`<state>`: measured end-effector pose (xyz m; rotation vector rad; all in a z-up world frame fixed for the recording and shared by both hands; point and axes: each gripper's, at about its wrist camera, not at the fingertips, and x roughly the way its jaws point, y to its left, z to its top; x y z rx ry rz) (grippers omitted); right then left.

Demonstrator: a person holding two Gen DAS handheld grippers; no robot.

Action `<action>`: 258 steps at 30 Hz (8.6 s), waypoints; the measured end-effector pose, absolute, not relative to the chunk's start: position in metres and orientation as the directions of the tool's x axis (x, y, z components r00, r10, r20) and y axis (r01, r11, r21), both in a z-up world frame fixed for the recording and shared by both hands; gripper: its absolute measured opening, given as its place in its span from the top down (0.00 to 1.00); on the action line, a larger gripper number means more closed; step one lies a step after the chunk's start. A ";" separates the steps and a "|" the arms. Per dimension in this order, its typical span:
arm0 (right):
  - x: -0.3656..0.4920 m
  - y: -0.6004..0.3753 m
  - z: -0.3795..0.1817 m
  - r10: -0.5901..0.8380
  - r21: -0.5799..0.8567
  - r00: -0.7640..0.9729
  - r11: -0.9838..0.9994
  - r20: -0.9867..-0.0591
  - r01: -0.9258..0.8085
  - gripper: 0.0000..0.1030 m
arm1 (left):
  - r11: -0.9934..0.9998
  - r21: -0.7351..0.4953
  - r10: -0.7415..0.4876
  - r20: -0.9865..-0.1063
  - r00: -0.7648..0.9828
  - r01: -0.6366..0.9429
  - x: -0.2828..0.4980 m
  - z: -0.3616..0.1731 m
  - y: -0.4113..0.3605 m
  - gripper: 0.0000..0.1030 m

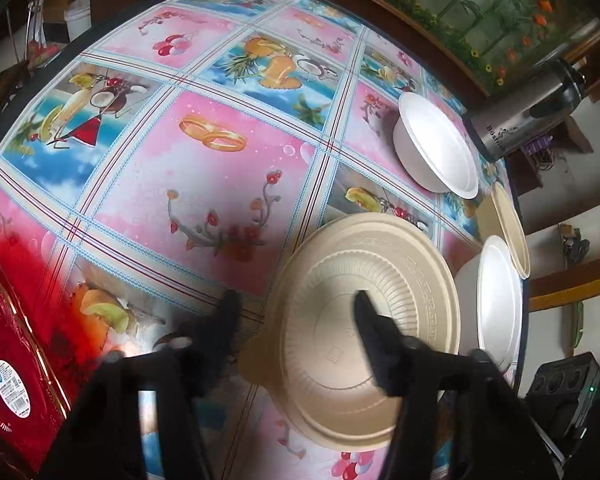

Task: Organize plates and bowls

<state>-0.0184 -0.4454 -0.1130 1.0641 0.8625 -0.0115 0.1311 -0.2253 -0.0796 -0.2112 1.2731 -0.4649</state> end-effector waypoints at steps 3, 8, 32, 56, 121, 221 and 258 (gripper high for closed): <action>-0.018 -0.447 -0.114 0.364 0.749 0.686 0.517 -0.630 0.414 0.70 | 0.894 -0.385 -0.435 -0.870 0.233 0.231 0.131 -0.079 -0.225 0.58; -0.018 -0.448 -0.114 0.343 0.740 0.688 0.517 -0.639 0.429 0.70 | 0.896 -0.376 -0.429 -0.871 0.239 0.238 0.130 -0.080 -0.223 0.75; -0.030 -0.420 -0.081 0.267 0.694 0.717 0.597 -0.644 0.402 0.90 | 0.874 -0.382 -0.464 -0.839 0.284 0.299 0.109 -0.057 -0.203 0.82; -0.017 -0.292 -0.018 0.320 0.632 0.728 0.750 -0.606 0.196 0.90 | 0.883 -0.399 -0.470 -0.733 0.492 0.249 0.054 0.001 -0.056 0.82; 0.021 -0.214 -0.069 0.473 0.608 0.575 0.792 -0.667 0.054 0.84 | 0.982 -0.162 -0.189 -0.820 0.541 0.098 0.029 -0.031 0.042 0.43; -0.050 -0.564 -0.095 0.187 0.612 0.741 0.708 -0.645 0.354 0.92 | 0.805 -0.315 -0.480 -0.844 0.240 0.502 0.075 -0.068 -0.354 0.92; -0.039 -0.400 -0.025 0.260 0.591 0.746 0.778 -0.613 0.214 0.94 | 0.840 -0.310 -0.501 -0.758 0.417 0.446 0.032 -0.011 -0.177 0.91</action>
